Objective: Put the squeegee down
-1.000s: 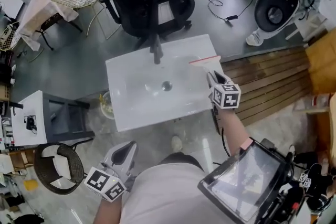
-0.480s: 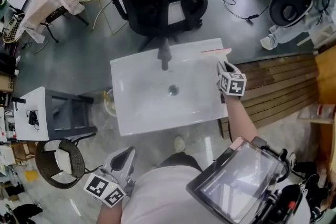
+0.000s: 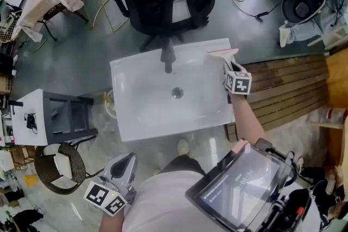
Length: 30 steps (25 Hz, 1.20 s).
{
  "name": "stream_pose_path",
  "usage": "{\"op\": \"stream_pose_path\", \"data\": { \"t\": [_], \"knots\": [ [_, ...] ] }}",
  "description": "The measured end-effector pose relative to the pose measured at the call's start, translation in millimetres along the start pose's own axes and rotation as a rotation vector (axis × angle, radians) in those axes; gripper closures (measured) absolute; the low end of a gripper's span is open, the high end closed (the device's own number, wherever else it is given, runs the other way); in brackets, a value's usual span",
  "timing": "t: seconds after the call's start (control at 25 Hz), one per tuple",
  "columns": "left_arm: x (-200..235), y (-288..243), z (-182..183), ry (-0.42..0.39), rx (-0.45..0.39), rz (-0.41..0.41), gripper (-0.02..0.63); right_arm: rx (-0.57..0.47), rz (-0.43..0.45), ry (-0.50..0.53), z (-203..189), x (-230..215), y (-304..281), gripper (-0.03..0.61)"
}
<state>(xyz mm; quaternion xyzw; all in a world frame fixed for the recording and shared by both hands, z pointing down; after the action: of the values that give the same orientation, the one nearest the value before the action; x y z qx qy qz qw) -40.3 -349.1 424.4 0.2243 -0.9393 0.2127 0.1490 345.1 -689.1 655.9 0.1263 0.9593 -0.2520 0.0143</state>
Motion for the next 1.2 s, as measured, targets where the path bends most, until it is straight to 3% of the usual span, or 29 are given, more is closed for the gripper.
{"op": "stream_pose_path", "data": {
  "t": [0.68, 1.2],
  "knots": [
    [1.6, 9.9, -1.6, 0.011, -0.013, 0.018, 0.611, 0.035, -0.003, 0.056, -8.2, 6.3, 0.2, 0.436],
    [-12.5, 45.3, -13.0, -0.003, -0.043, -0.044, 0.611, -0.018, -0.034, 0.084, 1.4, 23.0, 69.8, 0.435]
  ]
}}
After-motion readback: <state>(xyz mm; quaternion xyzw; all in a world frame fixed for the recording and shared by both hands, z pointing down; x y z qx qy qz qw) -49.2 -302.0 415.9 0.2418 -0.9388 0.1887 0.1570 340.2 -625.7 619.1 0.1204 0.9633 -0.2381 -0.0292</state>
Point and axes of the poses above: the fingertips, and each gripper's own axes: y backward along the fingers, x to its left, z out of its top, the point moved 5 cm from there along y, backward along the fingers, and after that the axes turned 9 degrees about -x, right-handed, at the moved point
